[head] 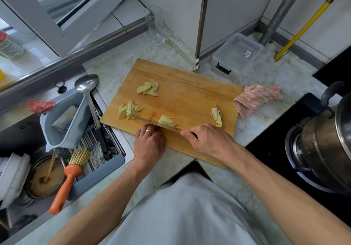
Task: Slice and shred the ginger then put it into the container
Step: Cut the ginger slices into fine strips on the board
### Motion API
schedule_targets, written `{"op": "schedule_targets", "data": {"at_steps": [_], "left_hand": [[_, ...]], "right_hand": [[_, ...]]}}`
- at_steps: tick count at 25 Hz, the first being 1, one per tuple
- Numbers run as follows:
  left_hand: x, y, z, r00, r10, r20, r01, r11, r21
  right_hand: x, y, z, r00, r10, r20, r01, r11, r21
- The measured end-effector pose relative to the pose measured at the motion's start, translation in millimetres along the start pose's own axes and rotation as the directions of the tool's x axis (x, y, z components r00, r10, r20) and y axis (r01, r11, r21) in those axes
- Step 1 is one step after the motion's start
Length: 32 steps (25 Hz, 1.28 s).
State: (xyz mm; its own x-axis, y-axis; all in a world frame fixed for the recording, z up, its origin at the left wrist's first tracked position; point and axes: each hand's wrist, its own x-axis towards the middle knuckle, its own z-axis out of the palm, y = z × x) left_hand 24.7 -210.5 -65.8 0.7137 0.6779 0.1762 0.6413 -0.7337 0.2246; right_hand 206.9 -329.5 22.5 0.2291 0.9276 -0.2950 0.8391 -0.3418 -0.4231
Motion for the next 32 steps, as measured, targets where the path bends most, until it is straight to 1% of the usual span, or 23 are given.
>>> {"op": "schedule_targets", "data": {"at_steps": [3,9,14,20,28,32], "left_hand": [[0.8,0.5,-2.1,1.0,0.008,-0.004,-0.008,1.0,0.012],[0.4,1.0,-2.9,1.0,-0.001,0.014,0.001,1.0,0.025],[-0.2,0.5,-2.0,1.0,0.001,0.002,-0.001,1.0,0.014],[0.6,1.2,-3.6,1.0,-0.007,0.027,0.007,1.0,0.012],[-0.7,1.2,-3.7,0.999,-0.017,0.038,0.016,1.0,0.018],[-1.2,1.2,-1.7,1.0,-0.014,0.019,0.014,1.0,0.014]], "right_hand": [[3.0,0.2,-0.3,1.0,-0.009,-0.016,0.008,1.0,-0.018],[-1.3,-0.1,3.2,1.0,0.016,-0.01,-0.016,1.0,0.022],[-3.0,0.3,3.5,1.0,0.031,-0.004,-0.031,0.998,0.051],[1.5,-0.8,4.5,1.0,0.009,-0.011,-0.009,1.0,-0.01],[-1.3,-1.4,7.3,0.999,0.024,-0.023,-0.023,0.999,0.026],[-2.4,-1.0,7.4,0.999,0.03,-0.017,-0.029,0.998,0.052]]}}
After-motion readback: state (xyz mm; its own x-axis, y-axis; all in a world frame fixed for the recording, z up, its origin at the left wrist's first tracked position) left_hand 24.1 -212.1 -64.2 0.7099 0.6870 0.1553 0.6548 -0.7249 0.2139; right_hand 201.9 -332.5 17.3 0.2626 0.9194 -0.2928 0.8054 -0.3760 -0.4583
